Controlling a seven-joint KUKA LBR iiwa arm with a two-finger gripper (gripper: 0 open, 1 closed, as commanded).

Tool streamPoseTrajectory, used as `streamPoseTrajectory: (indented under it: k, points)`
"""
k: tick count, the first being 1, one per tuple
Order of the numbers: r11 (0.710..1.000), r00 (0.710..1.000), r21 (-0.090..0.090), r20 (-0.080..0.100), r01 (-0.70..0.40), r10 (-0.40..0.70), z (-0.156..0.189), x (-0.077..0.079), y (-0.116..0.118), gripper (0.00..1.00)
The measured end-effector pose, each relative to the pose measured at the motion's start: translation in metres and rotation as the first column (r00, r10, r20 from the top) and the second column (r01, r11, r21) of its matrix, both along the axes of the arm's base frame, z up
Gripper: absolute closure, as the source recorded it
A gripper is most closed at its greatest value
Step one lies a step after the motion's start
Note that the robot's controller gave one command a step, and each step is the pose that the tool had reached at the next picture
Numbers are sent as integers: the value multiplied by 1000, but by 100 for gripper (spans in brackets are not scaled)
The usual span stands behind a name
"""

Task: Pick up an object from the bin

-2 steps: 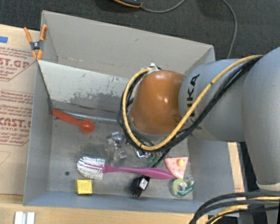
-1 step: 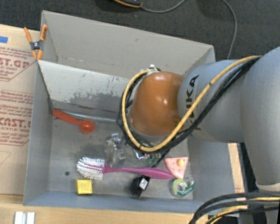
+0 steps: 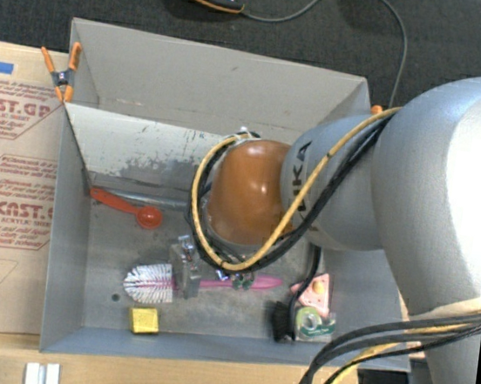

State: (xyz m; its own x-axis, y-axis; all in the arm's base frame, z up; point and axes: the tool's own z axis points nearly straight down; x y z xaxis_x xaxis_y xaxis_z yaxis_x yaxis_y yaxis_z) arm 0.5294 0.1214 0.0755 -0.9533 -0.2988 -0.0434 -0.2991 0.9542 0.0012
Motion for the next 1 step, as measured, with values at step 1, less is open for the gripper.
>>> streamPoseTrajectory:
  k: [1]
  points:
    - [1000,1000,-6,-3,15,-15,0,3,15,100]
